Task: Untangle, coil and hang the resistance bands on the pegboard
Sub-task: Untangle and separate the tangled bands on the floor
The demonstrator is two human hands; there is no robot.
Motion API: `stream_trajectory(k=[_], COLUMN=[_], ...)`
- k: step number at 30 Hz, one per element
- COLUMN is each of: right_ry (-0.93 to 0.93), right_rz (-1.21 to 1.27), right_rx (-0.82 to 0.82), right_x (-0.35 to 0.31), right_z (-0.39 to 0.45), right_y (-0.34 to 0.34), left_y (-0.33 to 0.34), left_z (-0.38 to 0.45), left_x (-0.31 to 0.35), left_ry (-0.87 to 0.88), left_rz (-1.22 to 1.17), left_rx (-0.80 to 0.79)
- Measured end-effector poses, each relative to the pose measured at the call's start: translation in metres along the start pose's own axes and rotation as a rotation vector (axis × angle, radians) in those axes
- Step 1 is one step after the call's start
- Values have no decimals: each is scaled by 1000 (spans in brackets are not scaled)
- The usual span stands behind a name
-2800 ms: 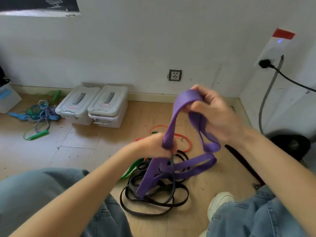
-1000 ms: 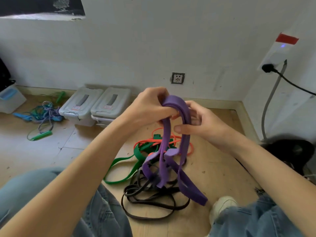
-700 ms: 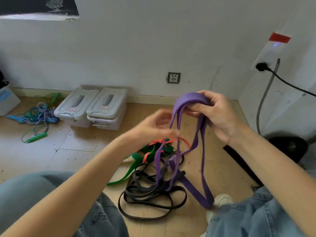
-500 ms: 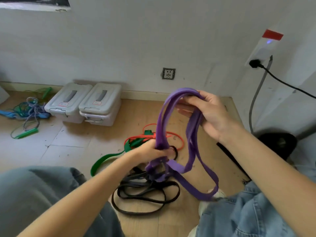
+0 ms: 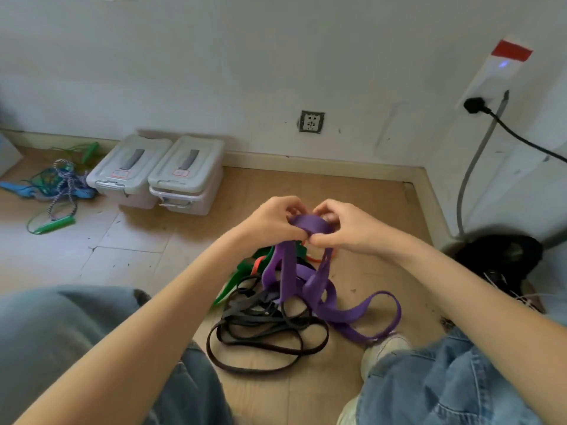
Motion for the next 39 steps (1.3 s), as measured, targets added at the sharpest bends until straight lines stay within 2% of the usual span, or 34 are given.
stream_trajectory(k=[3,6,8,12,15,17,20,22,25,26,29,32,34,36,38,39], right_ry=[-68,-176,-233,-194,-156,-193,-239,-176,38,120,256,233,232,240,249,263], right_rz=[375,898,1093,1137,1143,1146,1094,1038,674,543,314,103,-52,-117,-169,-226], right_rx=[147,152,122,147,136,35,-110,33,457,542,598,617,620,603,573,542], right_x=[-7,-9,-10,-3,1,-4,-13,-4,30,42,68,72,71,72,71,71], right_z=[-3,-6,-8,-7,-7,-11,-14,-7,-1,-1,0,4,3,2,0,0], right_y=[-11,-32,-43,-40,-38,-37,-31,-35,-53,-56,-55,-56,-58,-60,-60,-60], left_y=[9,47,67,83,80,85,97,97,79,68,34,5,-14,-31,-44,-46], left_z=[-3,-20,-28,-18,-12,-8,-1,2,3,4,10,11,5,-3,-9,-10], left_x=[-36,-91,-118,-128,-132,-138,-138,-136,-127,-118,-69,-1,42,76,94,95], left_ry=[-79,-226,-284,-362,-417,-423,-409,-452,-487,-457,-275,-83,50,166,221,211], left_rz=[-88,88,166,-7,91,145,63,-2,199,308,566,617,524,282,58,49], left_rx=[70,-94,-153,-85,-4,-65,-88,-51,-87,-110,-132,-89,5,95,158,179])
Point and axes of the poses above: each hand's wrist, its own z-axis towards the middle knuckle, its own y-axis out of the palm, x = y × z, the point moved 5 cm from there along z, towards the middle knuckle, and after that the axes turned 1 degree about x, right-handed, at the moved point
